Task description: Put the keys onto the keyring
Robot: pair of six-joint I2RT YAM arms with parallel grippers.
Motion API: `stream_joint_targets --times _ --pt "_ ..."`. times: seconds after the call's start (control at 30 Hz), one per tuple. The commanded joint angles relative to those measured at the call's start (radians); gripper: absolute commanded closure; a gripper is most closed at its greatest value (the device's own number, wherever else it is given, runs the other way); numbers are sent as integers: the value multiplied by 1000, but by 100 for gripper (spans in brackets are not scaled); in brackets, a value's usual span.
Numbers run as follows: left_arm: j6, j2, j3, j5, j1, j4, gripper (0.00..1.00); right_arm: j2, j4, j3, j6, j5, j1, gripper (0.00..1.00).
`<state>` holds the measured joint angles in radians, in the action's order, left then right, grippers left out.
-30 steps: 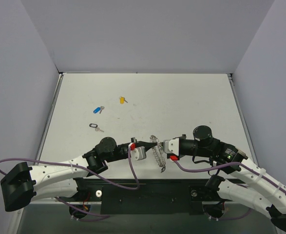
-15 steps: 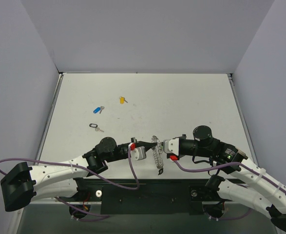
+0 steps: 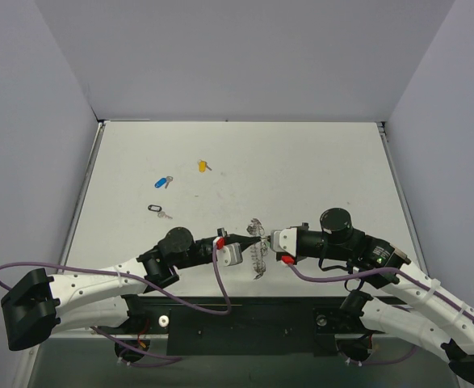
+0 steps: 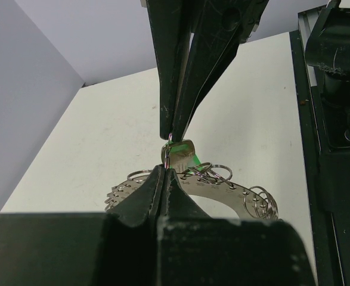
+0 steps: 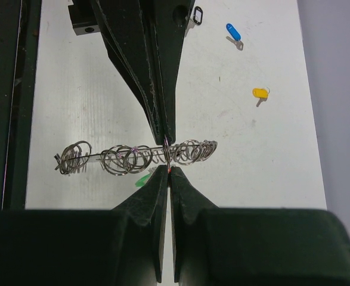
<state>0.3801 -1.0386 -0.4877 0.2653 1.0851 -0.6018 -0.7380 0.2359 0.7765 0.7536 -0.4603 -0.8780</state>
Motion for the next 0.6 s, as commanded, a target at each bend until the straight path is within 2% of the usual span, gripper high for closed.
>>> stream_joint_targets --times 0.0,0.57 --pt "11 3 -14 28 7 -70 100 -9 -69 -5 -28 -28 -7 100" --pt "8 3 -12 38 10 -72 100 -12 -93 -19 -40 -29 -10 100"
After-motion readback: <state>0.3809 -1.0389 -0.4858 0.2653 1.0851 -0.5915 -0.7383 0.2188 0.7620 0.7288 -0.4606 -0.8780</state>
